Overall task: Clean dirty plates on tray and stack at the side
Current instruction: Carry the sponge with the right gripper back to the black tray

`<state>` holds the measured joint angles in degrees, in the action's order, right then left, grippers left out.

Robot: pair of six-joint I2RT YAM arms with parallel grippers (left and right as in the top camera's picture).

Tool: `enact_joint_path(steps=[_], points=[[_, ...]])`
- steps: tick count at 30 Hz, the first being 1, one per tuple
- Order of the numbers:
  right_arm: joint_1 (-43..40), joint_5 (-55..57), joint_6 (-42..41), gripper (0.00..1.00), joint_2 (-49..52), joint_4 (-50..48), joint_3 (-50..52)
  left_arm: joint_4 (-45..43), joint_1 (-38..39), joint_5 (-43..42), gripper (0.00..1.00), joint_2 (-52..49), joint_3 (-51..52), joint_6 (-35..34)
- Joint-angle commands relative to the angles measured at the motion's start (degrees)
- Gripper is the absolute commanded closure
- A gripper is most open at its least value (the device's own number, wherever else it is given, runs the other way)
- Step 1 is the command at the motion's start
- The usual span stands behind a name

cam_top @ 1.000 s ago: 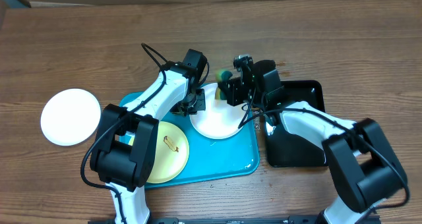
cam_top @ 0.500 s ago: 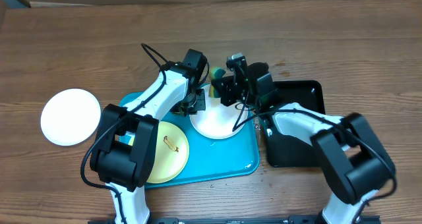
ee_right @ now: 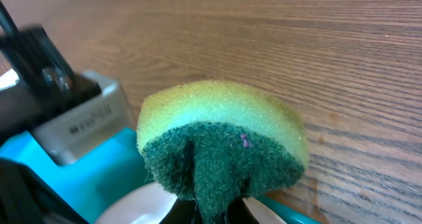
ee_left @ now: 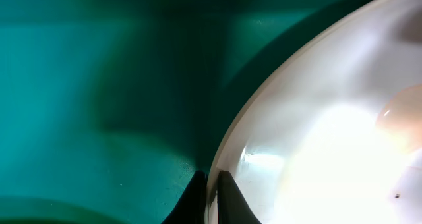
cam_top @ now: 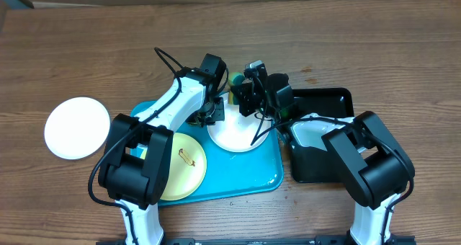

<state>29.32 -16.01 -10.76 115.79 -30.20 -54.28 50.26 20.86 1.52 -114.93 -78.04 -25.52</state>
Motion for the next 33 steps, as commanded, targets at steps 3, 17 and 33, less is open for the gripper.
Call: enact_joint_path(steps=[3, 17, 33], points=[[0.2, 0.57, 6.36, 0.96, 0.42, 0.48, -0.2, -0.83, -0.68, 1.44, 0.96, -1.2, 1.07, -1.31], [0.07, 6.27, 6.78, 0.96, 3.61, 0.0, -0.2, -1.11, -0.68, 1.44, 0.96, -1.2, 1.07, -1.33], [-0.46, 14.58, 9.79, 0.96, -3.61, 18.34, -0.2, -0.98, -0.68, 1.46, 0.96, -1.2, 1.07, -1.29]])
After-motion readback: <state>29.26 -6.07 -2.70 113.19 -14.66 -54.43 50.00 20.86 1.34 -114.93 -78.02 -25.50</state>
